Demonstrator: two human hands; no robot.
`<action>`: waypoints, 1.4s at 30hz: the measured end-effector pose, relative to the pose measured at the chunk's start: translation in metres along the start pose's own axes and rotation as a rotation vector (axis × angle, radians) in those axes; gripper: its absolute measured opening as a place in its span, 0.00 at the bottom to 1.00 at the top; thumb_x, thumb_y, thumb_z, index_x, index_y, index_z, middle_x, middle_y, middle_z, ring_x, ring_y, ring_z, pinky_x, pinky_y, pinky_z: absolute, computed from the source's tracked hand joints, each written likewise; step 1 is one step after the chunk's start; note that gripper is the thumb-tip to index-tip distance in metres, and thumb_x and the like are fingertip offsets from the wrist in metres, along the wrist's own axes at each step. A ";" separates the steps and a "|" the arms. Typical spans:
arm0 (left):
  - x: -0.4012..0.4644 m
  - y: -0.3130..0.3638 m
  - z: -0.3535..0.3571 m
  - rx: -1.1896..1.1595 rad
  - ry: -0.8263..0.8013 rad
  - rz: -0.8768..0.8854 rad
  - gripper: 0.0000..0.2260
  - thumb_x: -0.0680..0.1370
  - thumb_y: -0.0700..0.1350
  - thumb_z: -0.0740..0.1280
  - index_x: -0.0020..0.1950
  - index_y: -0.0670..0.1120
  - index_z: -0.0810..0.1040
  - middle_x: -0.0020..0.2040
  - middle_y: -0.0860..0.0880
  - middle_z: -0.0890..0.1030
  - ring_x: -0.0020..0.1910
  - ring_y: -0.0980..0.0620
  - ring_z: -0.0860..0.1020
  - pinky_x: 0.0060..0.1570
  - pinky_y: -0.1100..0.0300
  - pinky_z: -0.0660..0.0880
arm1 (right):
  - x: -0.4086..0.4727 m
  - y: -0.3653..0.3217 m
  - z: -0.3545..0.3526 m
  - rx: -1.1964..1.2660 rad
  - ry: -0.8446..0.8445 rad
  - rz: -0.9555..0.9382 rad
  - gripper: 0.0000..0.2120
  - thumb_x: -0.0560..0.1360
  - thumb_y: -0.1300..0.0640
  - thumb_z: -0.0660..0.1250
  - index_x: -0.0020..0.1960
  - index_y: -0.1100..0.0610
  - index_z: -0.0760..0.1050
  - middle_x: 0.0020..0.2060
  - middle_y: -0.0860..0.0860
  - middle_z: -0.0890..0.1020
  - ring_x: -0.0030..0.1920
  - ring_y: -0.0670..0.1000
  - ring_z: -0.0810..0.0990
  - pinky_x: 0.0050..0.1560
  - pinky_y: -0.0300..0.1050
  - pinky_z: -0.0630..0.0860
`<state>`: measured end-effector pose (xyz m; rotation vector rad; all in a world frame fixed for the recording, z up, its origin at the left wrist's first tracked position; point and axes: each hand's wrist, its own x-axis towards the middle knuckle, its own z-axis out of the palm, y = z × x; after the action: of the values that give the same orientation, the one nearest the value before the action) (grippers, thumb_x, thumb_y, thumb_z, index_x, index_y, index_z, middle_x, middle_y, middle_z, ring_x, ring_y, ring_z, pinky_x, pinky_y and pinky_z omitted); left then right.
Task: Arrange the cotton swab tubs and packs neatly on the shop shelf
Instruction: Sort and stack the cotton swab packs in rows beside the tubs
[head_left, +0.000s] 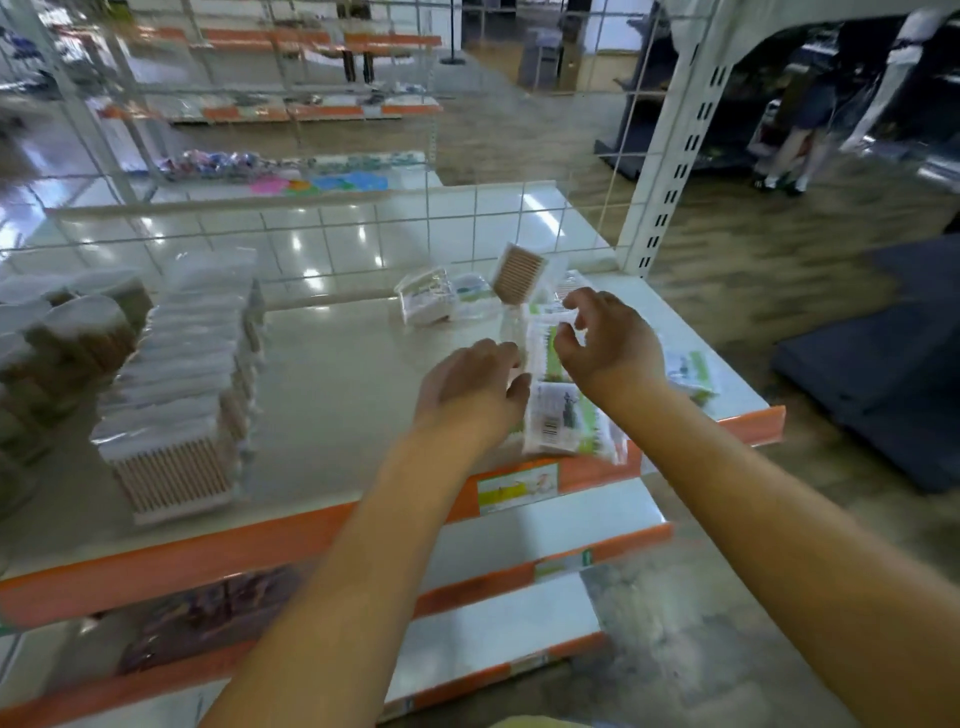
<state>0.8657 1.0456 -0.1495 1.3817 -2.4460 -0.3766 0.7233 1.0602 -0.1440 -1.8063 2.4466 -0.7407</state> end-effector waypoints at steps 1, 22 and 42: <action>0.000 0.004 0.006 -0.017 -0.008 -0.023 0.14 0.80 0.51 0.57 0.64 0.49 0.71 0.59 0.49 0.75 0.58 0.48 0.73 0.55 0.56 0.68 | 0.000 0.006 -0.001 0.011 -0.015 0.010 0.15 0.77 0.55 0.59 0.62 0.56 0.71 0.55 0.55 0.77 0.54 0.57 0.75 0.48 0.45 0.69; 0.007 0.026 0.039 -0.135 -0.140 -0.201 0.29 0.72 0.55 0.68 0.69 0.48 0.64 0.61 0.48 0.71 0.62 0.48 0.70 0.54 0.57 0.67 | -0.001 0.047 0.011 0.149 -0.090 0.009 0.09 0.76 0.57 0.60 0.53 0.57 0.76 0.48 0.52 0.79 0.48 0.52 0.75 0.49 0.47 0.73; -0.008 -0.030 -0.002 -0.977 0.236 -0.480 0.14 0.71 0.45 0.73 0.46 0.41 0.72 0.42 0.45 0.81 0.29 0.52 0.80 0.32 0.60 0.80 | -0.002 0.007 0.007 0.565 0.102 -0.111 0.08 0.75 0.63 0.62 0.52 0.57 0.77 0.32 0.44 0.74 0.34 0.41 0.73 0.39 0.34 0.69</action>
<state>0.8942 1.0375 -0.1604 1.3717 -1.3452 -1.2228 0.7202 1.0610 -0.1537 -1.7054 1.9099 -1.3888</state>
